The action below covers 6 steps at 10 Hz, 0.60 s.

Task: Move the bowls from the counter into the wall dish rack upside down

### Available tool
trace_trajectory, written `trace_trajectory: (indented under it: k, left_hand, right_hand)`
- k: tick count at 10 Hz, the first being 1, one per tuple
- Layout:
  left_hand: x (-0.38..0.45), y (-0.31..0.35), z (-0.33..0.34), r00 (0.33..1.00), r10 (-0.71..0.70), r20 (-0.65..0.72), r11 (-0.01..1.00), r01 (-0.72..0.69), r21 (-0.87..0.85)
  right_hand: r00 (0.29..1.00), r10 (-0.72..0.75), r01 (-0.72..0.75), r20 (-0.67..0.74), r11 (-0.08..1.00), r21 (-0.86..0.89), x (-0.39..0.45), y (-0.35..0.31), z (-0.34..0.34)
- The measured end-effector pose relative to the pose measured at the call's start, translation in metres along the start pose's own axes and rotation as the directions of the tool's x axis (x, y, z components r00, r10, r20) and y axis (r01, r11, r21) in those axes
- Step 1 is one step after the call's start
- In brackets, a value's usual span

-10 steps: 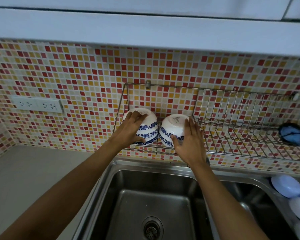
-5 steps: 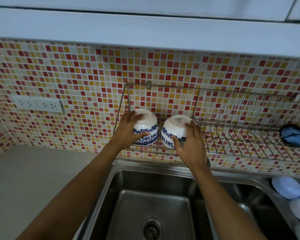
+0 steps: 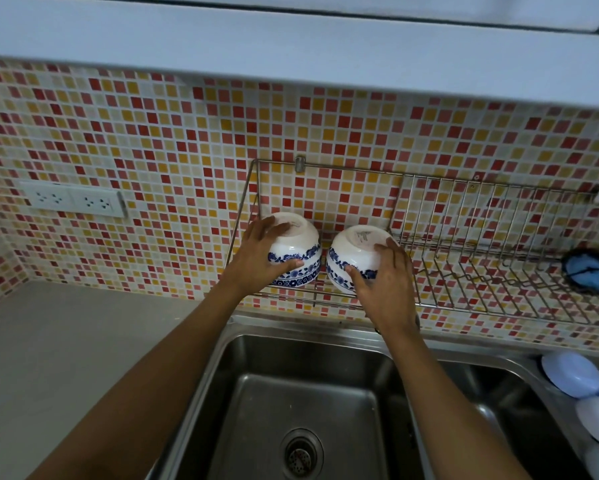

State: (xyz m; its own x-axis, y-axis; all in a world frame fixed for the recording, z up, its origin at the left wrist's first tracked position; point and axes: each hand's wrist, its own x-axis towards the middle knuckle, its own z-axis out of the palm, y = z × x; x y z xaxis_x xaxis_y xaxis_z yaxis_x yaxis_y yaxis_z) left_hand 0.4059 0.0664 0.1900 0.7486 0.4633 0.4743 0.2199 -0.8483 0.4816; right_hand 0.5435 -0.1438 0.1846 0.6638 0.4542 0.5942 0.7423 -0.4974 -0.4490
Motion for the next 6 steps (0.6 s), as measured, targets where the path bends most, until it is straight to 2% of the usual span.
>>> trace_trajectory:
  k: [1,2,3,4,6]
  left_hand:
    - [0.000,-0.001,0.003,1.000,0.027,-0.006,0.999,-0.026,0.031]
    - [-0.004,0.004,0.004,0.999,0.028,-0.037,0.986,-0.022,0.167]
    - [-0.009,0.008,0.004,0.994,0.009,-0.106,0.957,0.022,0.289]
    - [-0.021,0.010,0.005,0.993,-0.054,-0.105,0.953,0.082,0.291]
    - [-0.077,0.014,0.009,0.995,-0.053,0.080,0.938,0.022,0.347]
  right_hand:
    - [1.000,-0.008,0.008,0.008,1.000,-0.014,0.000,0.001,0.001]
    - [1.000,0.002,-0.001,0.022,0.999,-0.040,-0.002,0.000,0.002]
    - [1.000,-0.006,0.010,0.020,0.979,-0.205,-0.011,0.000,0.007]
    - [0.998,0.008,0.011,0.057,0.946,-0.324,-0.030,-0.003,0.008]
    - [0.974,0.069,0.001,0.217,0.953,-0.304,-0.073,-0.009,-0.003]
